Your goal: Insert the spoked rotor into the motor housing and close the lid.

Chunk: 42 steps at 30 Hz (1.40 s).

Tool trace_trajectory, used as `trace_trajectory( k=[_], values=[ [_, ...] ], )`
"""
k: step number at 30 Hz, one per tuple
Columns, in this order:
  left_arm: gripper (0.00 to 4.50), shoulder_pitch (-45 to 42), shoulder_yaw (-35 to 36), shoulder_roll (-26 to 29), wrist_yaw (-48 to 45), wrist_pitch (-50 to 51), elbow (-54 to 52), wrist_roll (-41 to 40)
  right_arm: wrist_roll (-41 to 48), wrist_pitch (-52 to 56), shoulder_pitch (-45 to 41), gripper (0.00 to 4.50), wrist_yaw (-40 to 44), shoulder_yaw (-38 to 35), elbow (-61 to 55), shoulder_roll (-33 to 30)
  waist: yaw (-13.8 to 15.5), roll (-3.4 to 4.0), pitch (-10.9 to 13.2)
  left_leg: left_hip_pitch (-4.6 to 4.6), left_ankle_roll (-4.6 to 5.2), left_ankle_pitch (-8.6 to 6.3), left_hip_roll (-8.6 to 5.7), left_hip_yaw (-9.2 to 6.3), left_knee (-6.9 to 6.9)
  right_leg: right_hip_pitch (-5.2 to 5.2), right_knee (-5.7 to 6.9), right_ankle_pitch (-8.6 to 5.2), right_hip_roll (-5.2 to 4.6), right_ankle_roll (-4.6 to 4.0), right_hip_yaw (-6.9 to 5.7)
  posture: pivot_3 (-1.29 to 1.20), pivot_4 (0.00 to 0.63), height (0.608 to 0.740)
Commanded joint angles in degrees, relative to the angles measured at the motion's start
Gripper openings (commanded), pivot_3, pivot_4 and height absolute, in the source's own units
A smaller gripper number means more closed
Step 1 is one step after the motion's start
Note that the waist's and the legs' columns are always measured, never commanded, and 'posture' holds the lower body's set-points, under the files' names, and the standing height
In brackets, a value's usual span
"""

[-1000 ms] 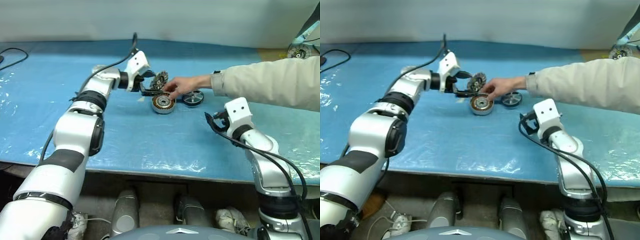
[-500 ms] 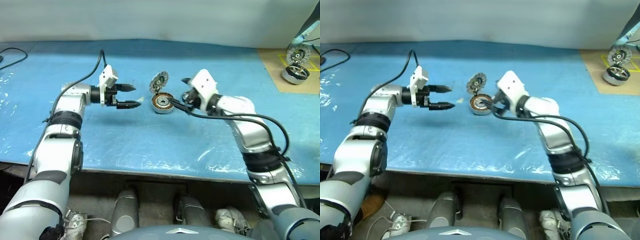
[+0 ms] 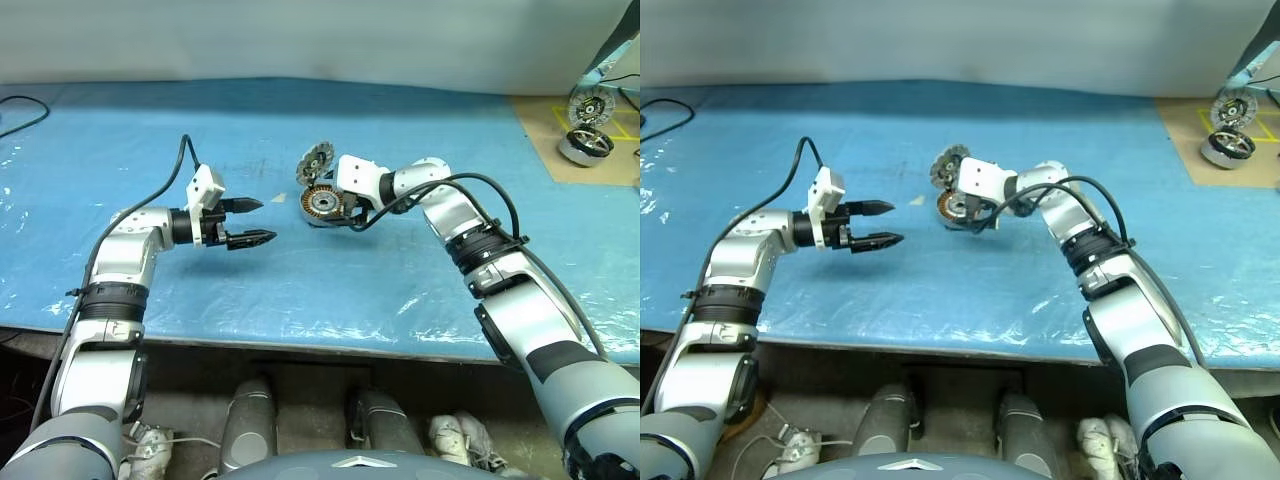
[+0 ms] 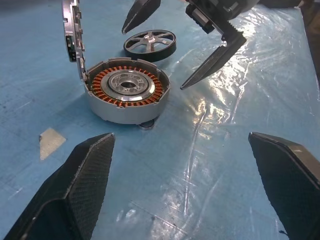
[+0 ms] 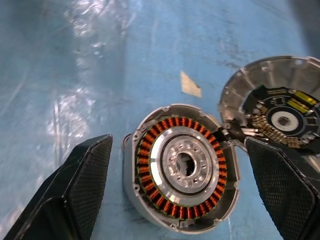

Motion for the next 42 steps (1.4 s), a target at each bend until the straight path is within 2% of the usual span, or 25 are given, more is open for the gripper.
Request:
trace_trajectory(
  k=[1, 11, 27, 30, 35, 36, 42],
  values=[
    [4.49, 1.1, -0.01, 0.1, 2.04, 1.46, -4.82, -2.53, -2.34, -6.15, -4.05, 4.5, 2.78, 1.15, 4.61, 1.01, -0.25, 0.0, 0.0, -0.01, 0.02, 0.01, 0.02, 0.0, 0.02, 0.0, 0.01, 0.0, 0.0, -0.01, -0.02, 0.0, 0.15, 0.74],
    [4.49, 4.13, -0.72, -0.11, 5.74, 1.62, -7.78, -4.43, -12.49, -14.61, -10.67, 4.5, -3.34, 4.59, 21.74, 5.71, -1.08, 0.01, 0.0, -0.11, 0.15, 0.04, 0.05, -0.01, 0.15, -0.05, 0.07, -0.02, -0.01, -0.08, -0.07, 0.0, 0.15, 0.74],
    [4.49, 6.78, -2.26, -0.77, 8.72, 1.21, -9.61, -5.83, -19.47, -14.23, -11.39, 4.5, -12.68, 5.4, 28.98, 9.15, -1.08, 0.02, 0.01, -0.15, 0.39, -0.06, 0.07, 0.0, 0.19, -0.12, 0.16, -0.05, -0.01, -0.13, -0.08, 0.0, 0.15, 0.74],
    [4.5, 7.15, -2.46, -1.03, 9.21, 1.03, -9.87, -5.83, -19.54, -13.76, -11.29, 3.89, -13.07, 4.95, 29.46, 9.63, -1.08, 0.02, 0.01, -0.14, 0.38, -0.07, 0.08, 0.0, 0.2, -0.12, 0.19, -0.05, -0.01, -0.13, -0.08, 0.0, 0.15, 0.74],
    [4.5, 7.46, -2.52, -1.37, 9.76, 0.81, -9.87, -5.9, -19.54, -14.73, -10.63, 2.17, -11.77, 4.87, 29.08, 10.33, -1.08, 0.02, 0.01, -0.13, 0.38, -0.07, 0.08, 0.0, 0.21, -0.12, 0.19, -0.05, -0.01, -0.13, -0.07, 0.0, 0.15, 0.74],
    [4.5, 7.5, -2.54, -1.39, 9.82, 0.78, -9.87, -5.92, -19.7, -14.95, -10.55, 1.93, -11.54, 4.99, 29.0, 10.37, -1.08, 0.02, 0.01, -0.13, 0.39, -0.07, 0.09, 0.0, 0.21, -0.11, 0.19, -0.05, -0.01, -0.13, -0.07, 0.0, 0.15, 0.74],
    [4.5, 7.34, -2.56, -1.83, 10.29, 0.5, -9.26, -5.86, -18.16, -14.9, -10.53, 1.93, -8.64, 3.63, 28.24, 10.57, -1.08, 0.02, 0.01, -0.13, 0.39, -0.07, 0.09, 0.0, 0.22, -0.11, 0.18, -0.05, 0.0, -0.13, -0.06, 0.0, 0.15, 0.74]
  ],
)
